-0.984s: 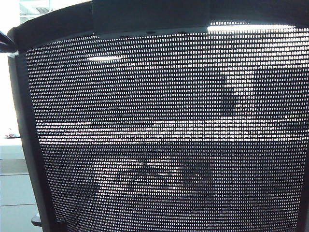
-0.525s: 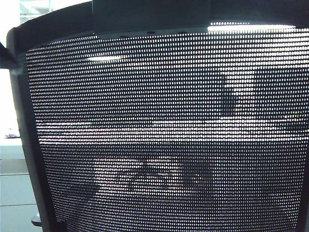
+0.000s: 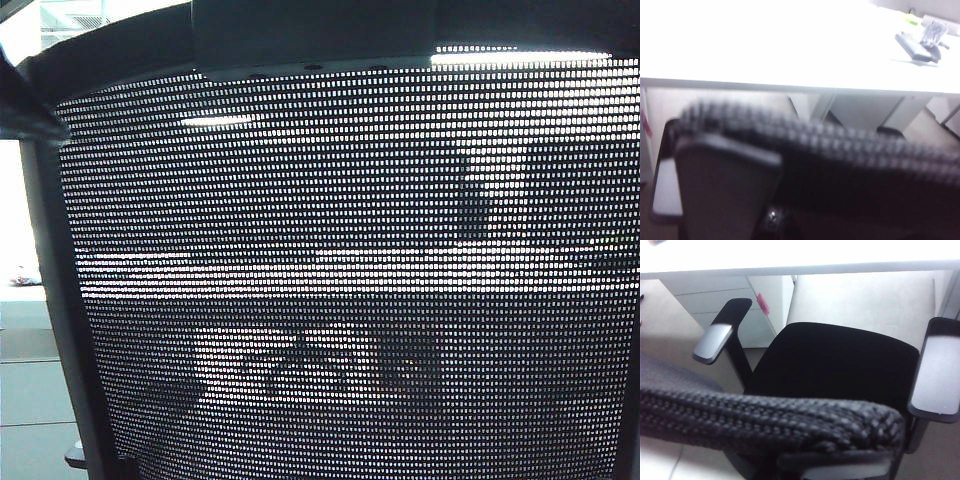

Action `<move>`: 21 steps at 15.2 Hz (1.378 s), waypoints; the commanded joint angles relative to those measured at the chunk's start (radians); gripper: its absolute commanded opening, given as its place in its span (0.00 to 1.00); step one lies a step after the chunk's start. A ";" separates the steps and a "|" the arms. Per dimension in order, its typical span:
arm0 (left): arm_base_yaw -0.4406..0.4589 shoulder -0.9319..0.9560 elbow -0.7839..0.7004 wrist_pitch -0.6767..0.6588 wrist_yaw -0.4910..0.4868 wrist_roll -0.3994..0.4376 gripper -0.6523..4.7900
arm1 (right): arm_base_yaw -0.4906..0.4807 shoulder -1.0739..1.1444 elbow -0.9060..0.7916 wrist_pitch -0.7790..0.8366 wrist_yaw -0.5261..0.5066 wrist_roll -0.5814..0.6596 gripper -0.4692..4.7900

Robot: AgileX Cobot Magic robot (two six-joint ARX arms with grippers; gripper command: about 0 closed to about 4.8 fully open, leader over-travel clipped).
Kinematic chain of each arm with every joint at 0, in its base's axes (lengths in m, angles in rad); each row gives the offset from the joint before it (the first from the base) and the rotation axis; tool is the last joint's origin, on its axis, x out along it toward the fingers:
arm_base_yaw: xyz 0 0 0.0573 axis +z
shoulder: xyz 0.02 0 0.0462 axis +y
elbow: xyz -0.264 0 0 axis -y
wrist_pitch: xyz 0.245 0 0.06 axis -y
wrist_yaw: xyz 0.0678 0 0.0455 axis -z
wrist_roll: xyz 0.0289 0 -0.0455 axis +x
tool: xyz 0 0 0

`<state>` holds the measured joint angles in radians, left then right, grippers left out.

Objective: Push the black chair under the table.

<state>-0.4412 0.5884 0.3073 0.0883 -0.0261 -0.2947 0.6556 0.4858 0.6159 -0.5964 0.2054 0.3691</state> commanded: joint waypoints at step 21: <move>0.002 0.083 0.002 0.164 -0.086 0.055 0.11 | -0.179 0.092 0.006 0.192 0.000 -0.084 0.08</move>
<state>-0.4507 0.6540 0.3069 0.1993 -0.0269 -0.2420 0.4980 0.5694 0.6125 -0.5095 0.1261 0.2886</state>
